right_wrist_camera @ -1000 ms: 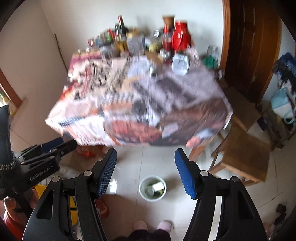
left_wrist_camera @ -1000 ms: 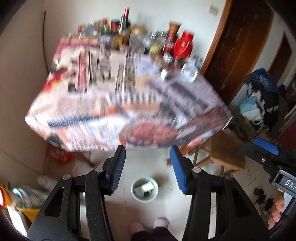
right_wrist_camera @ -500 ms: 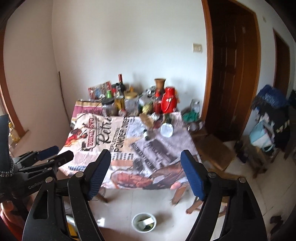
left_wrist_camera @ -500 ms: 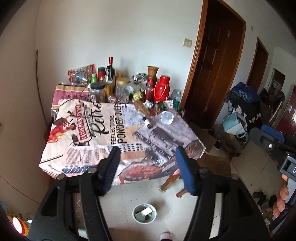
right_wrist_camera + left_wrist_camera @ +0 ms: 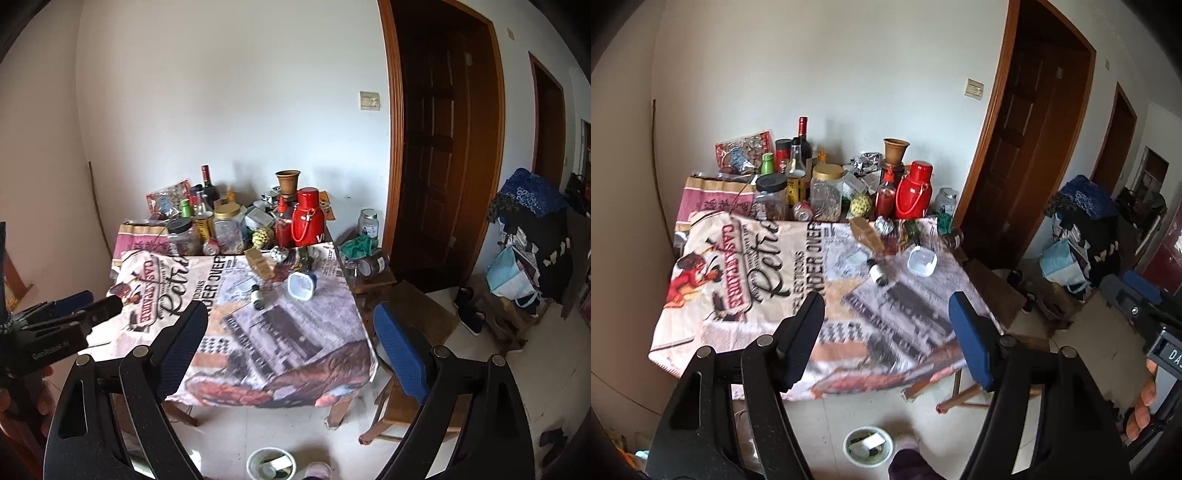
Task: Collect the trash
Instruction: 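Raise both open grippers back toward the table, then grasp the small clear bottle with the left gripper while the right grasps the blue Lucky cup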
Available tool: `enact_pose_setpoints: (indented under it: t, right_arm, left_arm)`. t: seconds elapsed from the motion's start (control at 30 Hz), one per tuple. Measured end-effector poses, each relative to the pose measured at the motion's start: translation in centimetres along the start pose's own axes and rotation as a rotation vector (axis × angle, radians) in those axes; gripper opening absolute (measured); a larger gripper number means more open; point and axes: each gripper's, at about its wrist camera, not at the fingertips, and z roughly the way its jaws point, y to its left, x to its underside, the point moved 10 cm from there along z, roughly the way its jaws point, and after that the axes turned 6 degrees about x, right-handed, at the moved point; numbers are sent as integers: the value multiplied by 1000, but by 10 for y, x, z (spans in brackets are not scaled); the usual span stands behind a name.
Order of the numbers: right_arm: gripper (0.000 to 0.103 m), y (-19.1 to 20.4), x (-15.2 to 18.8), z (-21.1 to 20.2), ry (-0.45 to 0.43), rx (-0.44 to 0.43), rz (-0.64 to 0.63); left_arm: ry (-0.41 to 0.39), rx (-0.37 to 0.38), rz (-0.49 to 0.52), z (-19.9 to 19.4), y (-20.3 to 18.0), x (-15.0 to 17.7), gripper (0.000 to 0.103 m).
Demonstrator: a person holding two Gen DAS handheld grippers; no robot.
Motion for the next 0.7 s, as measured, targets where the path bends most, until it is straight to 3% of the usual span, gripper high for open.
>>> enact_pose_setpoints:
  t: [0.2, 0.33, 0.7]
  right_arm:
    - [90, -29, -37, 49, 8, -4, -14]
    - [90, -42, -54, 91, 21, -15, -58]
    - [90, -39, -41, 185, 173, -55, -62]
  left_arm:
    - [7, -26, 16, 58, -21, -47, 69]
    - [15, -36, -30, 99, -25, -67, 69]
    - [181, -105, -108, 182, 22, -50, 69]
